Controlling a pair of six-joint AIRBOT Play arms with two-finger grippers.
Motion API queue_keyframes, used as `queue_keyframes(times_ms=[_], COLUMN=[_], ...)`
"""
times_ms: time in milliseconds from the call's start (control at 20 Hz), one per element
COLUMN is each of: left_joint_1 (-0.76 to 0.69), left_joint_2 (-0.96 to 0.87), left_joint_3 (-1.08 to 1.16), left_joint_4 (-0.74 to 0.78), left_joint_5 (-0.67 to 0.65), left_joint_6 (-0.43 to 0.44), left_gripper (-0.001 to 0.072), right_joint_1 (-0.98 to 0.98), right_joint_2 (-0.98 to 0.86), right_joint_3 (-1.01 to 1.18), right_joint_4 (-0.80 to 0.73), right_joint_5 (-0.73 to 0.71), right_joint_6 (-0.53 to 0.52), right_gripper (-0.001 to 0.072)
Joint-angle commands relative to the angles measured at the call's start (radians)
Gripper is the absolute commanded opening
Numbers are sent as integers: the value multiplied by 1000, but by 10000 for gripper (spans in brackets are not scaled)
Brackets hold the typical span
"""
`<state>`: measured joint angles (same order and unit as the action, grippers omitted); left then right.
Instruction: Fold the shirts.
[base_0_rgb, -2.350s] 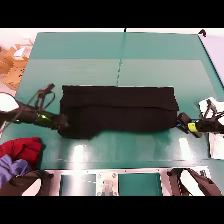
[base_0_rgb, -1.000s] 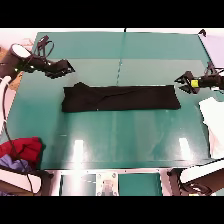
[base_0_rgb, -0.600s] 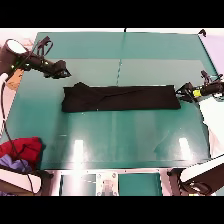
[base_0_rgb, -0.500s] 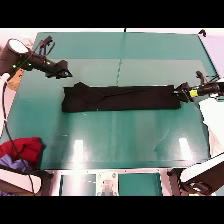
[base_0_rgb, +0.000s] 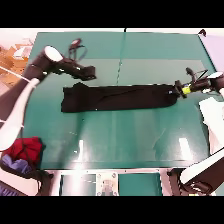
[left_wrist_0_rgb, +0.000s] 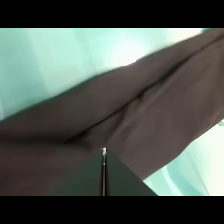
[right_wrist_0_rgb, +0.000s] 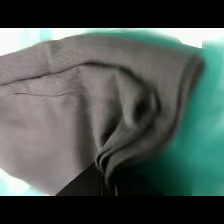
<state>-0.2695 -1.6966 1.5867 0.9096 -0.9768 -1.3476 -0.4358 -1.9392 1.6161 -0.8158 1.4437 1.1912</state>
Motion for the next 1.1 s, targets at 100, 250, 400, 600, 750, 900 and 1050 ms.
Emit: queue_keyframes(times_ms=[100,250,400,600,750,900,1050], left_joint_1=[-247,-337,-396,-420,-415,-358,-241], left_joint_2=[-132,-239,-335,-416,-426,-417,-396], left_joint_3=[-18,25,116,203,221,301,454], left_joint_4=[-85,-173,-210,-260,-271,-245,-80], left_joint_5=[242,293,296,288,250,101,-201], left_joint_6=[3,3,-1,-17,-12,2,-40], left_gripper=[27,27,27,27,27,27,26], right_joint_1=[17,38,51,57,58,59,78], right_joint_2=[184,299,378,414,414,414,414], right_joint_3=[101,138,172,181,180,180,180], right_joint_4=[54,79,85,83,75,76,77], right_joint_5=[178,228,257,297,306,305,302], right_joint_6=[47,58,75,92,92,94,134], right_gripper=[14,14,14,14,14,14,14])
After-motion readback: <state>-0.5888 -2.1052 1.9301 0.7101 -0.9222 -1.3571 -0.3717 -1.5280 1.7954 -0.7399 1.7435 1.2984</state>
